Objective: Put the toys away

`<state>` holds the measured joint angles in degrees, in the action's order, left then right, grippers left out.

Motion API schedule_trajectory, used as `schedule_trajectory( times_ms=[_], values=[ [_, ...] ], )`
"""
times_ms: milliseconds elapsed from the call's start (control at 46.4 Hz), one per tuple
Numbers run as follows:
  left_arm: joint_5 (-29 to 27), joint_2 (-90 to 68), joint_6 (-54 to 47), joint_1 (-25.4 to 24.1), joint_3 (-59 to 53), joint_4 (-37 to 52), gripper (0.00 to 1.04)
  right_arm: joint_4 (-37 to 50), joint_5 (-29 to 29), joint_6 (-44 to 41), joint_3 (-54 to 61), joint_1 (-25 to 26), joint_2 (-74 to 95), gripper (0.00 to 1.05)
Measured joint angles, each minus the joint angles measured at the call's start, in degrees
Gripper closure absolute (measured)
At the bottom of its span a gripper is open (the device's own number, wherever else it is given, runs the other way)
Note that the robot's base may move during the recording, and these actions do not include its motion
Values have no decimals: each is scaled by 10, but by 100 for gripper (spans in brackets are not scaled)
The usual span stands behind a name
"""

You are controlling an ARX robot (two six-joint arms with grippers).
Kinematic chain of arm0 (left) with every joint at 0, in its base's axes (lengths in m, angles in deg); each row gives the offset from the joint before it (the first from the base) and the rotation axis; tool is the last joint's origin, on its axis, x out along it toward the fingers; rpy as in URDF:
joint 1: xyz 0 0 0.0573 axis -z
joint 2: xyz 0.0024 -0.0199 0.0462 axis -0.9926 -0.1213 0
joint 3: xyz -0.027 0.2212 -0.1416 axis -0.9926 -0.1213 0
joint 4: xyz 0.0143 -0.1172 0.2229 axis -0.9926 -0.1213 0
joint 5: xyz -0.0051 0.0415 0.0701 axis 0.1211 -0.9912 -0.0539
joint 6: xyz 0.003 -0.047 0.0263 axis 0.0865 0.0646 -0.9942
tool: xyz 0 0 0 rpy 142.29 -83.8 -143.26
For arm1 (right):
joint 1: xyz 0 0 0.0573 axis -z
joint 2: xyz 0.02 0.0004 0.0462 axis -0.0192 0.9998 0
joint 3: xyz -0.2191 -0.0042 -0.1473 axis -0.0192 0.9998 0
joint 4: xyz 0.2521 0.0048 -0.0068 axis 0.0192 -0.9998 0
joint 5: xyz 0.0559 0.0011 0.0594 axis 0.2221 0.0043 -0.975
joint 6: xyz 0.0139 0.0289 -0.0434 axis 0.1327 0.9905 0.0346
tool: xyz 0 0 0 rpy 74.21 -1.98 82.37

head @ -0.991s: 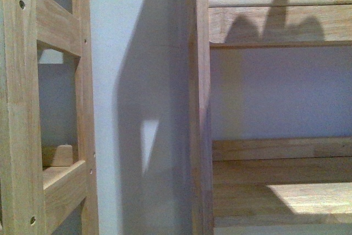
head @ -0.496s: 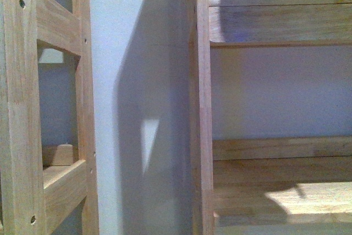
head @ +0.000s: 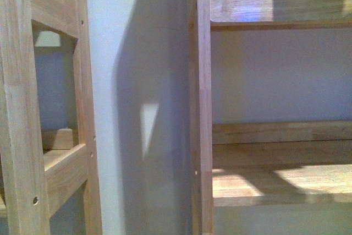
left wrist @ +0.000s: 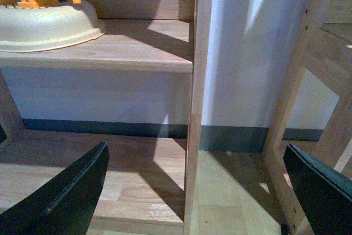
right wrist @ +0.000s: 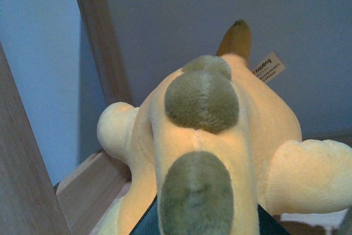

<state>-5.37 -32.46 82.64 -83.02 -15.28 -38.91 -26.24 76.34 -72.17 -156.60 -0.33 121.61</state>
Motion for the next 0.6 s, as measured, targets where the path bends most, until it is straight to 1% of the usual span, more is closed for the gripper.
schedule_trajectory(
  times_ms=[280,388,603],
  values=[
    [0,0,0,0,0,0,6,-2,-37,63,-19,-23,24,97],
    [0,0,0,0,0,0,6,-3,-54,88,-22,-24,28,97],
    [0,0,0,0,0,0,6,-4,-70,123,-23,-19,39,97]
  ],
)
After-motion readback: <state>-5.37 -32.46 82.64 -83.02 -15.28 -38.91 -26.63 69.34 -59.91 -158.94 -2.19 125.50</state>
